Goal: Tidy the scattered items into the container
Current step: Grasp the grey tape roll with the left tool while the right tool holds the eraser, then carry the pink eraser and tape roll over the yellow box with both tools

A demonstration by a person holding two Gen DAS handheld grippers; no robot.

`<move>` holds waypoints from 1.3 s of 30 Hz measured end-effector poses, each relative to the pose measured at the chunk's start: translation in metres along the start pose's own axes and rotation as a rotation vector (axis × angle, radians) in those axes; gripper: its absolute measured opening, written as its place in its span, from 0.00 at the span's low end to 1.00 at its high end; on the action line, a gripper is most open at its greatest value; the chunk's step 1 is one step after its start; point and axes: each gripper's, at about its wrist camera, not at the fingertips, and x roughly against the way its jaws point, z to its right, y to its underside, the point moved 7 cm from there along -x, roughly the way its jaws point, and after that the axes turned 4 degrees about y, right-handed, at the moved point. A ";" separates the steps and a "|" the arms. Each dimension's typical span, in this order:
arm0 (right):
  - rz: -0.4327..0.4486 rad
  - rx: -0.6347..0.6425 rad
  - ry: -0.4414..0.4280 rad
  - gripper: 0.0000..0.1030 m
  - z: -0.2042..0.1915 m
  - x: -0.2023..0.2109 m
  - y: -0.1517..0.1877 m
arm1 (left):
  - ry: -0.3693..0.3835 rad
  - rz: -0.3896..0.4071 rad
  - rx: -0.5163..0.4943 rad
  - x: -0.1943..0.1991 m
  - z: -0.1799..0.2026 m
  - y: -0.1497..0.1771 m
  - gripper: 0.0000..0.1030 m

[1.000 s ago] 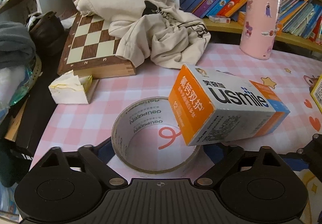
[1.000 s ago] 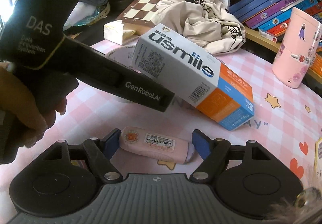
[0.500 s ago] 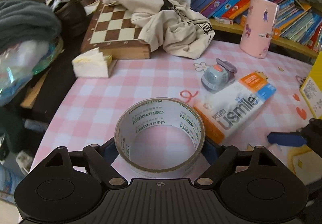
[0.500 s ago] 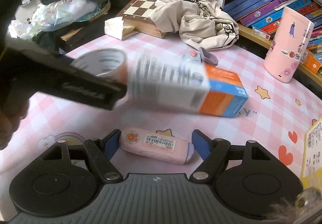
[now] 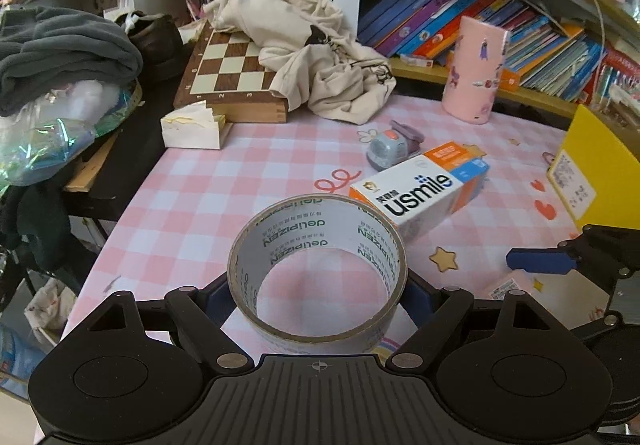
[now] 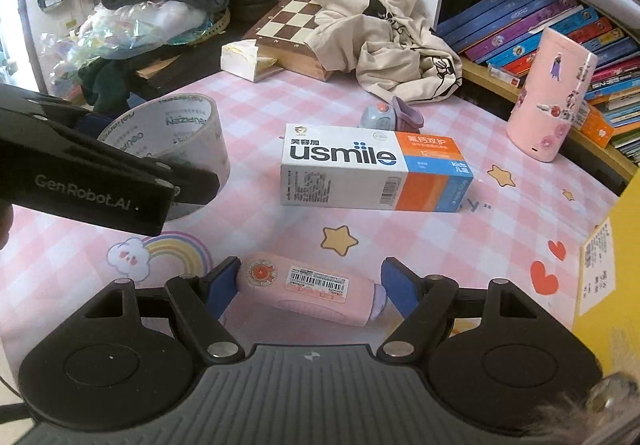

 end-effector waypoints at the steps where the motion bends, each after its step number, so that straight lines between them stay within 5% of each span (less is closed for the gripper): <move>1: 0.004 0.001 0.004 0.73 -0.001 0.004 0.001 | 0.003 0.005 0.001 0.004 0.001 0.001 0.82; 39: 0.095 -0.083 0.157 0.73 -0.023 0.128 0.042 | 0.133 0.144 -0.067 0.126 0.036 0.043 0.82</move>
